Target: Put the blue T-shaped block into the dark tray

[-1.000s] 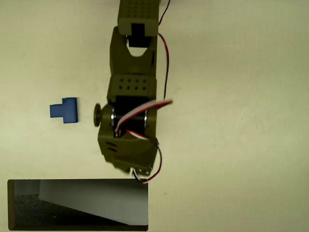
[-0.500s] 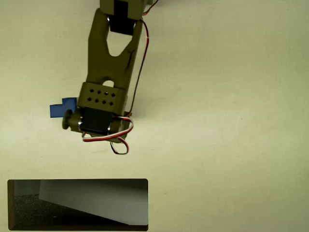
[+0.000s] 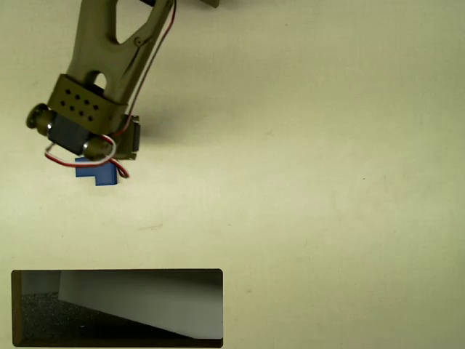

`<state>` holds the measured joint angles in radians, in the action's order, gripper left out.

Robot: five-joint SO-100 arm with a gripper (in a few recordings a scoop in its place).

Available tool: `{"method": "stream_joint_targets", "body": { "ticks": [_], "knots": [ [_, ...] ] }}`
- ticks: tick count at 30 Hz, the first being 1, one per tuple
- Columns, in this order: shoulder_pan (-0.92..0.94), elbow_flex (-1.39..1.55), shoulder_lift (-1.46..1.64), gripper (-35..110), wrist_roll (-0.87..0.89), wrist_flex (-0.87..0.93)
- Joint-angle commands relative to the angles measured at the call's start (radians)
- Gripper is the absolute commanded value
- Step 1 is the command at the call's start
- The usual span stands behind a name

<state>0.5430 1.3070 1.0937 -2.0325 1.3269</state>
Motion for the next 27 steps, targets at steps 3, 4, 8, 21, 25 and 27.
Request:
{"method": "stream_joint_targets", "body": {
  "ticks": [3,4,8,21,25,27],
  "knots": [
    [0.092,-0.017,-0.057,0,-0.124,-0.152],
    [0.1,-0.035,-0.08,0,-0.132,-0.172],
    [0.101,-0.117,-0.14,0,-0.126,-0.176],
    [-0.052,-0.19,-0.206,0,0.035,-0.267],
    [-0.12,-0.215,-0.219,0,0.087,-0.267],
    [-0.149,-0.232,-0.229,0,0.12,-0.268]
  ]
}}
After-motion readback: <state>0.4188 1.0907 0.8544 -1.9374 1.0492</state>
